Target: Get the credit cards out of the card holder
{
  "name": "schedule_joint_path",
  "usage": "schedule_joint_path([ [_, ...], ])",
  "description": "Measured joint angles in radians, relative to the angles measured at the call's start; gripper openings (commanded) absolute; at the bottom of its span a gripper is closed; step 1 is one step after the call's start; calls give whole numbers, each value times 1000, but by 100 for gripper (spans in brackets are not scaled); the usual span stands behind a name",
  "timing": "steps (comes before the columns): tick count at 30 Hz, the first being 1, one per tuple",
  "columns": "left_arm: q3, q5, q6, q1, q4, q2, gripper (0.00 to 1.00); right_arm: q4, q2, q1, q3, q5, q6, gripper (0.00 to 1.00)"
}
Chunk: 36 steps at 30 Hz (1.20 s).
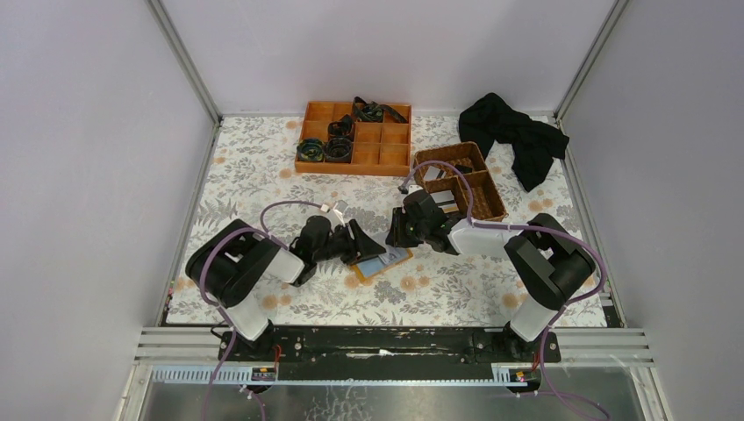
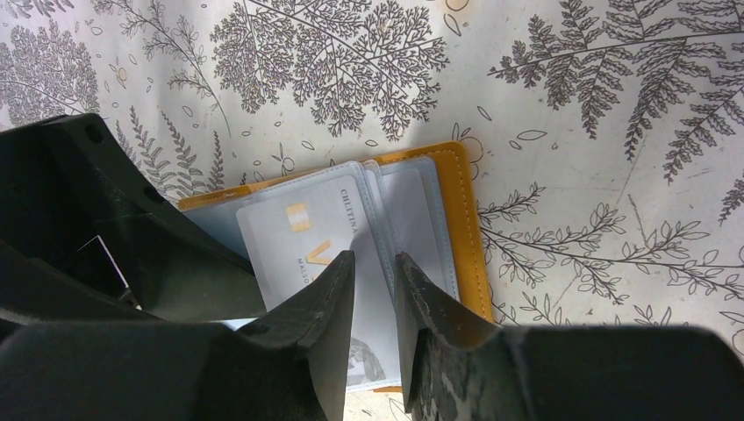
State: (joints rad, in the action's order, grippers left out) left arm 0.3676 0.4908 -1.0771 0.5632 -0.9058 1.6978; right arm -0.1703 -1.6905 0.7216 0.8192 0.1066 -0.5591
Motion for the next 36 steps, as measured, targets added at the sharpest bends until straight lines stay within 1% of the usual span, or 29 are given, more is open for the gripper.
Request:
schedule_joint_path([
  [10, 0, 0, 14, -7, 36, -27, 53, 1, 1, -1, 0, -2, -1, 30],
  [21, 50, 26, 34, -107, 57, -23, 55, 33, 25, -1, -14, -11, 1, 29],
  [27, 64, 36, 42, -115, 76, -21, 55, 80, 55, -4, -26, -18, 3, 29],
  [36, 43, 57, 28, -116, 56, 24, 55, 82, 56, -6, -27, -14, 4, 28],
])
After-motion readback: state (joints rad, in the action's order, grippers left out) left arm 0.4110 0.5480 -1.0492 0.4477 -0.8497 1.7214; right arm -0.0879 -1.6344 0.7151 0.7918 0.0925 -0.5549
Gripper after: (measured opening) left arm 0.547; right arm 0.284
